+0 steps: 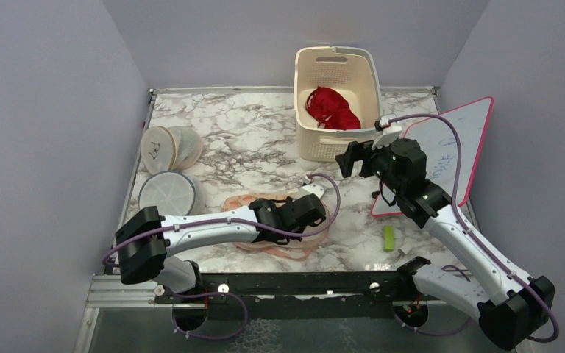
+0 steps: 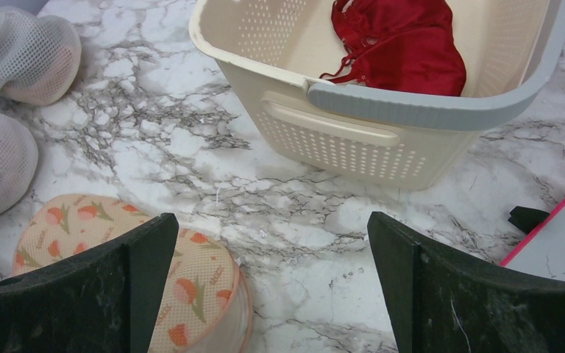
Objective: Unzip the laundry bag and remove the bra
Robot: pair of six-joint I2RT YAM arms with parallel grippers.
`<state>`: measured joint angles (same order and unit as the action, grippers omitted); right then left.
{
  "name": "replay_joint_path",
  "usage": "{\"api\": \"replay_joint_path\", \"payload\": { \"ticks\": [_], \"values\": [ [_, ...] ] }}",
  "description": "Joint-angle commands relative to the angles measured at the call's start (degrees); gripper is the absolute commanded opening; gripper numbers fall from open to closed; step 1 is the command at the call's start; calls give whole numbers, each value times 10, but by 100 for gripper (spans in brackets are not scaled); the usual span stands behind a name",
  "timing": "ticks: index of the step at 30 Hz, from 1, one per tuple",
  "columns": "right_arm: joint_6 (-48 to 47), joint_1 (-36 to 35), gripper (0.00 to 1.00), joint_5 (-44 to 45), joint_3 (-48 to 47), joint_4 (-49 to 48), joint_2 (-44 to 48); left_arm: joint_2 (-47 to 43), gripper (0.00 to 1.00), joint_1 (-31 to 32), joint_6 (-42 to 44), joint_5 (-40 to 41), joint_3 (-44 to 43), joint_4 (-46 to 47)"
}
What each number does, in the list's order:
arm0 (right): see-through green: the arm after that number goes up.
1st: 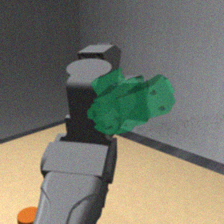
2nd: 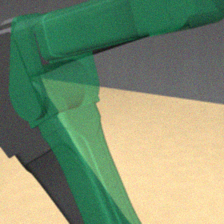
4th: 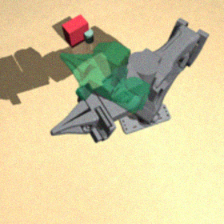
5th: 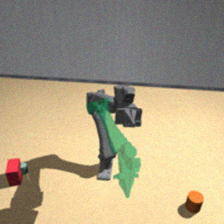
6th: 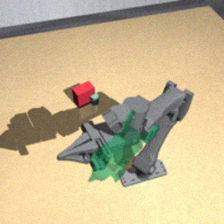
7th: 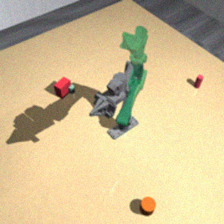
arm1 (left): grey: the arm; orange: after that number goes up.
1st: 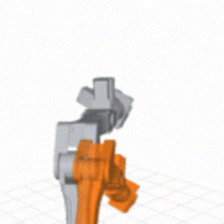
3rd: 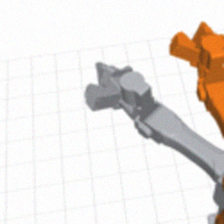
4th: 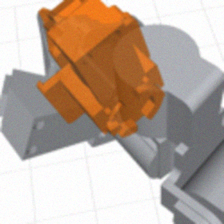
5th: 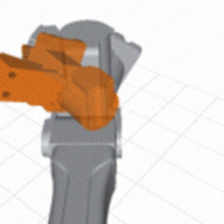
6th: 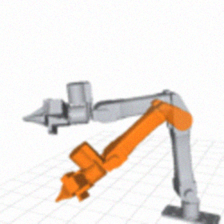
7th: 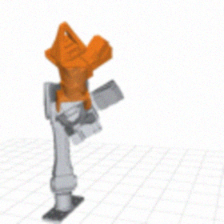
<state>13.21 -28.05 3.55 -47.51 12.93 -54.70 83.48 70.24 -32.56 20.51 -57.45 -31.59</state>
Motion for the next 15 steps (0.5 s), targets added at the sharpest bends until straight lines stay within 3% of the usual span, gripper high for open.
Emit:
{"api": "replay_joint_path", "payload": {
  "ticks": [1, 6, 7, 9, 15],
  "values": [
    [-6, 0, 100, -9, 5, 6, 8, 1, 6, 7, -3, -35, 22, 23],
    [-6, -1, 100, -18, -2, 19, 11, -3, 23, 13, 17, -81, 50, 66],
    [-7, -1, 100, -20, -5, 24, 15, -11, 34, 13, 23, -89, 56, 75],
    [-9, -1, 100, -25, -12, 36, 25, -34, 76, 14, 42, -106, 69, 100],
    [-9, -1, 100, -44, -39, 84, 66, -126, 99, 1, 103, -157, 86, 182]
  ]
}}
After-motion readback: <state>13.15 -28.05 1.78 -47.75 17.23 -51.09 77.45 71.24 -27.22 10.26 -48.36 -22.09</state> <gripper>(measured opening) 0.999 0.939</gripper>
